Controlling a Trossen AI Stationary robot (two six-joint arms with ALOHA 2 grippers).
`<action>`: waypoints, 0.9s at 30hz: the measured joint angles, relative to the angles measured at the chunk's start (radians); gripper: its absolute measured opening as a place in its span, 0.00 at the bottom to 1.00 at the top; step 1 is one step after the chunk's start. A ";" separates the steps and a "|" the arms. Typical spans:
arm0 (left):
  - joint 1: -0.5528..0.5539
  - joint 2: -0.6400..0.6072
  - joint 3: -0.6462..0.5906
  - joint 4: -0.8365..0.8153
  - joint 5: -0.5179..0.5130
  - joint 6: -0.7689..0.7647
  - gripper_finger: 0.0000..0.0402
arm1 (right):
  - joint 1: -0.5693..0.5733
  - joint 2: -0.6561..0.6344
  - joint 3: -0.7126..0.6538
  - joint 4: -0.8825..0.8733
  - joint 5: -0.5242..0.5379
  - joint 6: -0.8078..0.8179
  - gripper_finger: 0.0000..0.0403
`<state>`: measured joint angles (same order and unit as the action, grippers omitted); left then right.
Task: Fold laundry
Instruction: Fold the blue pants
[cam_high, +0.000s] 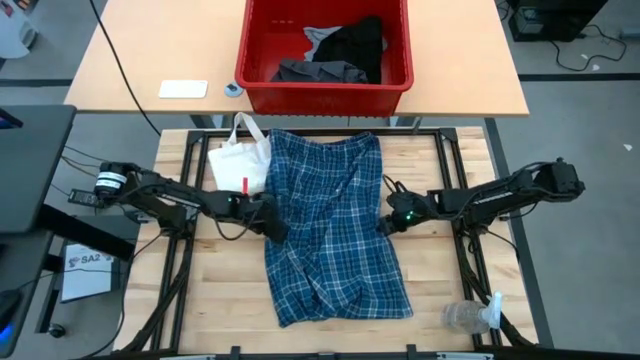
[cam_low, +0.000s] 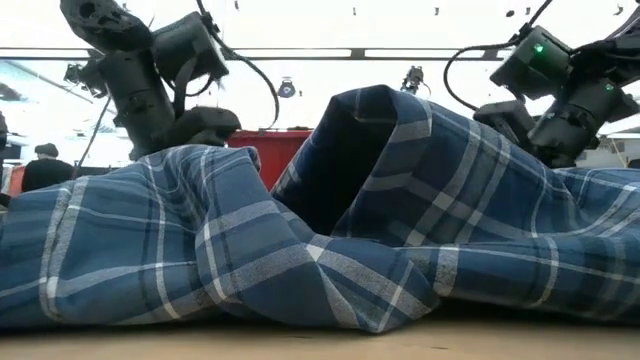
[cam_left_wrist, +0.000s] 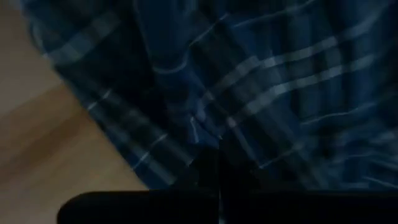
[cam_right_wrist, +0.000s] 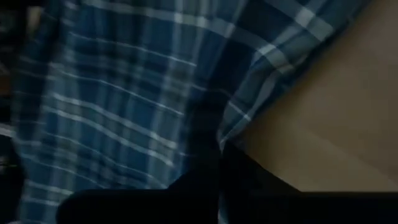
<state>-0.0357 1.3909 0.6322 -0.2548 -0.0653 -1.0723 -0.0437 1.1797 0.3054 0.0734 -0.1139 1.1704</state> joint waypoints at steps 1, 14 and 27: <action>0.000 -0.017 0.008 0.004 -0.002 0.013 0.01 | 0.000 -0.010 0.000 0.013 0.000 0.004 0.02; -0.002 -0.368 0.055 -0.190 -0.184 0.074 0.00 | 0.001 -0.316 0.003 -0.140 0.159 0.082 0.01; -0.182 -0.266 -0.051 -0.374 -0.166 -0.302 0.00 | 0.105 -0.348 0.002 -0.521 0.089 0.230 0.00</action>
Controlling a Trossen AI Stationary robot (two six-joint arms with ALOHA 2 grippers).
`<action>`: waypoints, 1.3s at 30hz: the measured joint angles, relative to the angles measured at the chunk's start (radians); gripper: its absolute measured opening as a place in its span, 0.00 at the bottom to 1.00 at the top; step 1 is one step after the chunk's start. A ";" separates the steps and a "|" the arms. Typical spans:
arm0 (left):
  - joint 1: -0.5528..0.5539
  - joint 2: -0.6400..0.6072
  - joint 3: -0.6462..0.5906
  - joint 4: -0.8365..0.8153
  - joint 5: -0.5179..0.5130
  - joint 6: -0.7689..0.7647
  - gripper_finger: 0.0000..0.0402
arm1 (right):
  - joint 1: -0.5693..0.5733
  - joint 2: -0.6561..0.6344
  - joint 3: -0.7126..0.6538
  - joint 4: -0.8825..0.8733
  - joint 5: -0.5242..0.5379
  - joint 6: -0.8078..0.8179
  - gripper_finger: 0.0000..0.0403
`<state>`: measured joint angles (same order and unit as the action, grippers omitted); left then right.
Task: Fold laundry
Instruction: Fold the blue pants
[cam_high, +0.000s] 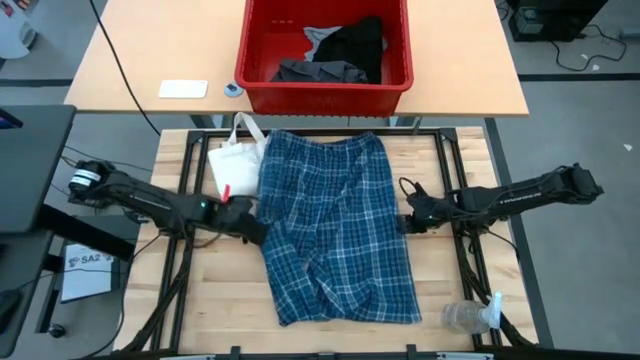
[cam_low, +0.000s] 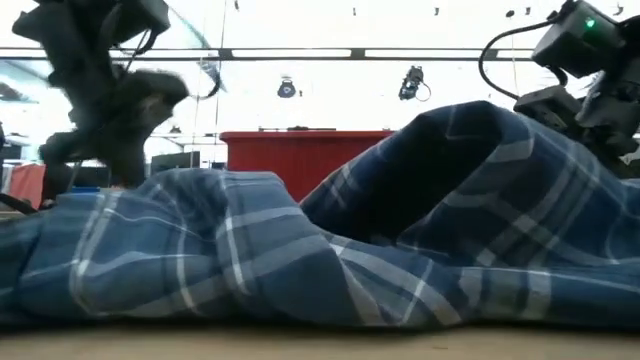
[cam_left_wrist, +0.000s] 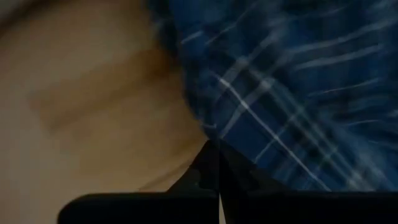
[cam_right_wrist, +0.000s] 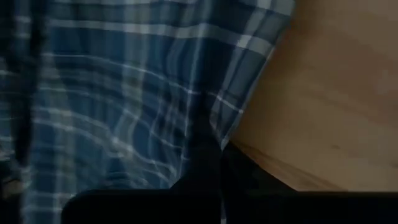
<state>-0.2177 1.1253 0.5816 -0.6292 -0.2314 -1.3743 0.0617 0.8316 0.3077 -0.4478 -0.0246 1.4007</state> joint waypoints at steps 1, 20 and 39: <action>-0.012 0.005 -0.003 -0.040 0.014 -0.036 0.01 | 0.010 0.002 0.000 -0.034 0.001 0.025 0.00; -0.060 -0.072 0.180 -0.184 0.044 0.025 0.26 | 0.013 -0.053 0.174 -0.217 0.209 0.026 0.32; -0.369 0.104 0.179 -0.058 -0.089 0.081 0.46 | 0.238 0.289 0.284 0.119 0.149 0.087 0.32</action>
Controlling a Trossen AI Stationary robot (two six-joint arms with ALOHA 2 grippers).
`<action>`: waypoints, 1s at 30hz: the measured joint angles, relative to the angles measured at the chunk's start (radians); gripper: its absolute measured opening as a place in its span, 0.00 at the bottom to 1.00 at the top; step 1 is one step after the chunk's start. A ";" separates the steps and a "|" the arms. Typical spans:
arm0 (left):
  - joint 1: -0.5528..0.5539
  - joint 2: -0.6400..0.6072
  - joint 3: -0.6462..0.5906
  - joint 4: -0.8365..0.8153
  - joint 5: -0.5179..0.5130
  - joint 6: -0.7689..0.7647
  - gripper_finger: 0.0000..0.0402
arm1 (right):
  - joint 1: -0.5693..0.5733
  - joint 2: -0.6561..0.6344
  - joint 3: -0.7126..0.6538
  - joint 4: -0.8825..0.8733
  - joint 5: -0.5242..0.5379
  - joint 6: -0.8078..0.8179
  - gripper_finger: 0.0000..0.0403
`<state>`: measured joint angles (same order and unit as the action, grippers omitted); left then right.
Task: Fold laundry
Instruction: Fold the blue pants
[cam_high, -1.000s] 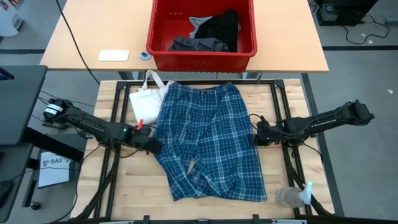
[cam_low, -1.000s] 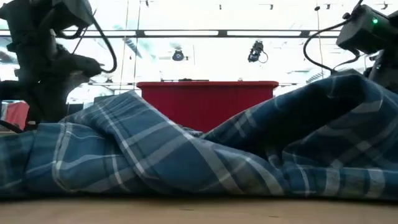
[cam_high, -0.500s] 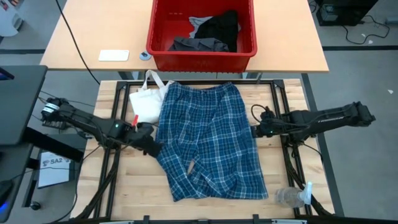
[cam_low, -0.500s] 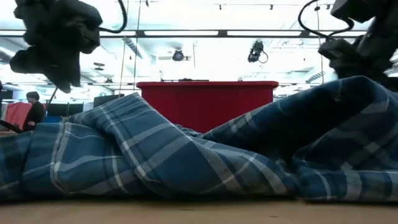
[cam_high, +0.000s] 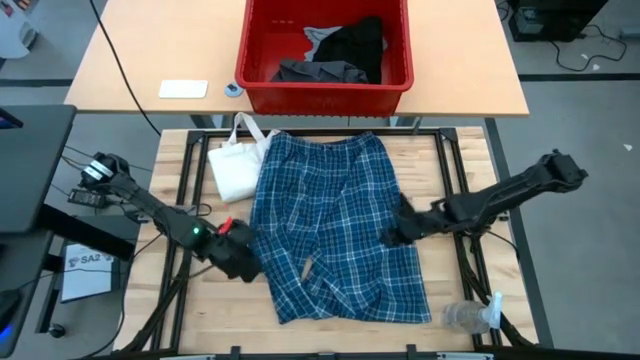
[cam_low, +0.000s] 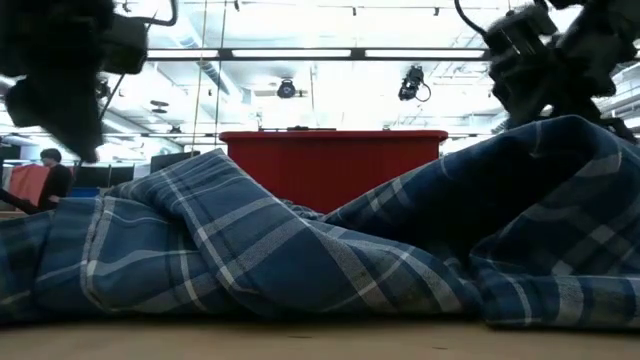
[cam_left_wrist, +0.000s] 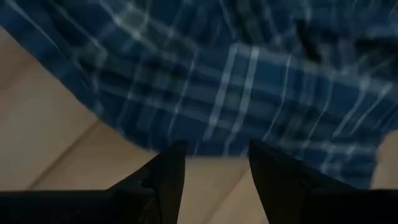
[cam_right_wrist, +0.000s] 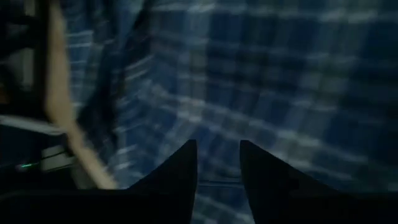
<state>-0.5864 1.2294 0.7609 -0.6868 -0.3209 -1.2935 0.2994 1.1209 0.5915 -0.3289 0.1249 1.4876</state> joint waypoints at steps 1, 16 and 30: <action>-0.013 0.017 0.000 0.034 0.001 -0.001 0.46 | 0.024 0.030 0.000 0.052 0.013 0.018 0.32; -0.139 0.230 0.002 0.469 0.040 -0.115 0.45 | 0.253 0.390 0.000 0.365 -0.189 -0.021 0.32; -0.043 0.413 0.002 0.854 0.021 -0.022 0.38 | 0.186 0.587 0.005 0.624 -0.239 -0.174 0.32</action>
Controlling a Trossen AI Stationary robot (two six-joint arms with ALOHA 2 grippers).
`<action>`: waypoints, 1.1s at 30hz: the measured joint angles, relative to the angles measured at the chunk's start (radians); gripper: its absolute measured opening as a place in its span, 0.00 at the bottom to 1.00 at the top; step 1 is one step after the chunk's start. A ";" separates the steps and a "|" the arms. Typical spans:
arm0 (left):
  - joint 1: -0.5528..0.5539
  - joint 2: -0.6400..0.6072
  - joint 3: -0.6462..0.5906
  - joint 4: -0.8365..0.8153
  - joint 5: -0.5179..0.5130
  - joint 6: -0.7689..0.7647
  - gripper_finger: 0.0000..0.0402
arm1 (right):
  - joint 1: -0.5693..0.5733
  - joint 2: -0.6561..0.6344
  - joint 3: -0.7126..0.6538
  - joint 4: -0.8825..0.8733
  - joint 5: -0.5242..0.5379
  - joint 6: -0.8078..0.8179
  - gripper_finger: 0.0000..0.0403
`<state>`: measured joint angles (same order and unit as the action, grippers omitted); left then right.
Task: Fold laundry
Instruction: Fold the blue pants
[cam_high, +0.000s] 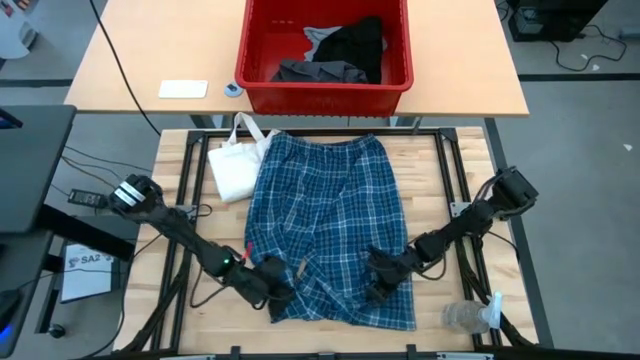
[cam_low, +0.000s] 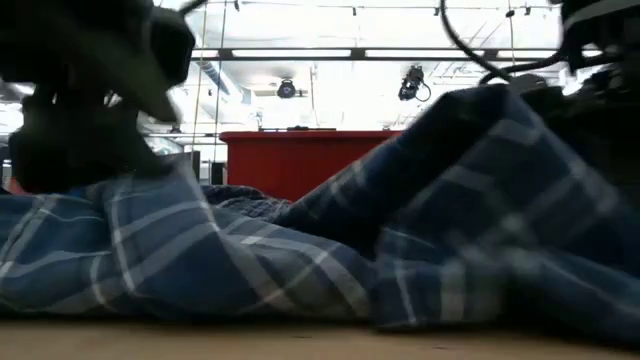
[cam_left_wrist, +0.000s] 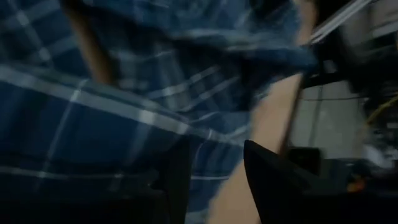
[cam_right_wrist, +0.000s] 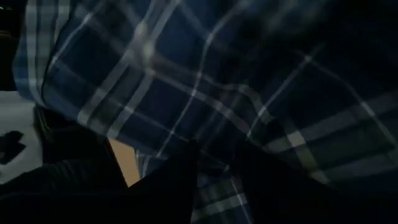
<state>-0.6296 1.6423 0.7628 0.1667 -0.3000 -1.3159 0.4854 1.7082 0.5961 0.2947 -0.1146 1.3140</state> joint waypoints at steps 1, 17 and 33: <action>-0.001 0.017 0.000 -0.007 0.004 0.000 0.38 | -0.020 0.013 0.000 0.026 -0.002 -0.015 0.32; -0.197 -0.002 0.002 -0.430 0.102 -0.407 0.37 | -0.029 0.019 0.386 -0.697 -0.136 -0.323 0.32; -0.193 -0.170 -0.004 -0.467 -0.048 -0.405 0.37 | 0.190 -0.007 0.295 -0.756 -0.049 -0.079 0.32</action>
<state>-0.8227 1.4727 0.7586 -0.3007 -0.3481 -1.7206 0.6753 1.7011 0.8906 -0.4613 -0.1637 1.2351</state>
